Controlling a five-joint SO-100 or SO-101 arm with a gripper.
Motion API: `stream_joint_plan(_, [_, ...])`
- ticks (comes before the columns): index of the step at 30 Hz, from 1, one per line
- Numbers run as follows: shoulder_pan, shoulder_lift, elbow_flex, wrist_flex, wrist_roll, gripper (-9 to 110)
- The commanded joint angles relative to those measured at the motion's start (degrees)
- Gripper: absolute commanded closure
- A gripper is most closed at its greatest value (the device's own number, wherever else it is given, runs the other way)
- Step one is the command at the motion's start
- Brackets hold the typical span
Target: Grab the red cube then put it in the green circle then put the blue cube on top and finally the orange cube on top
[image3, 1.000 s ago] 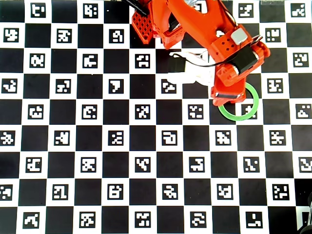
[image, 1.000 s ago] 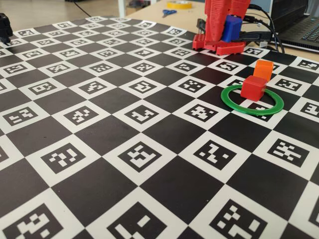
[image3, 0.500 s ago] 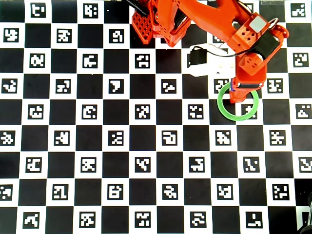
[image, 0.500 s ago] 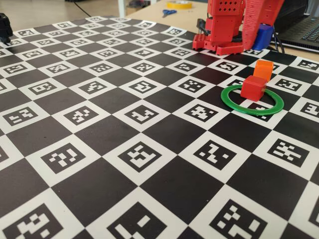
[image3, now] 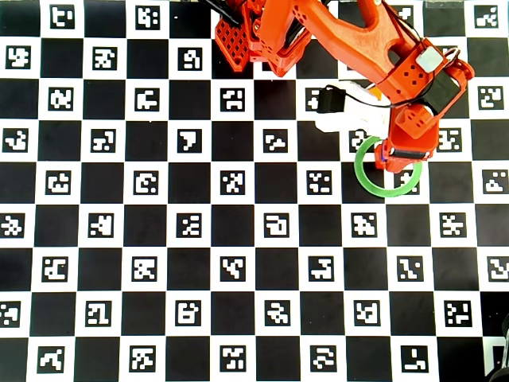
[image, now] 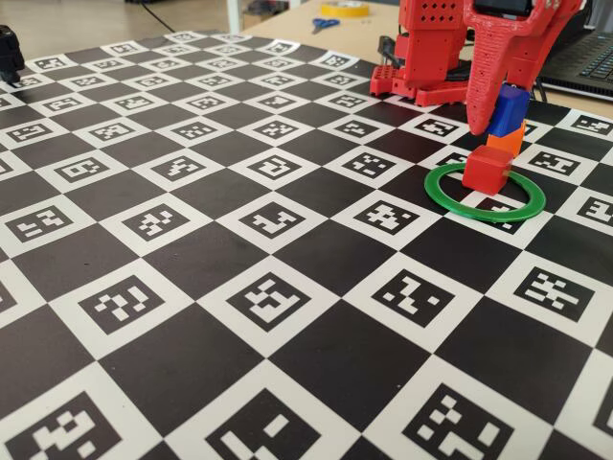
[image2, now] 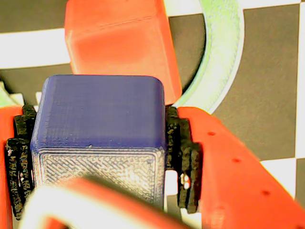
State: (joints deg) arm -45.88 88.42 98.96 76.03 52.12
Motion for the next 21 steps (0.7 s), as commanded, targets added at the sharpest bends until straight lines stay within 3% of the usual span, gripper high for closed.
stream_joint_plan(1, [-1.05,0.35,-2.55,-0.44,0.35,96])
stream_joint_plan(21, [-0.88,-3.69,-0.97,-2.72,-0.09,96])
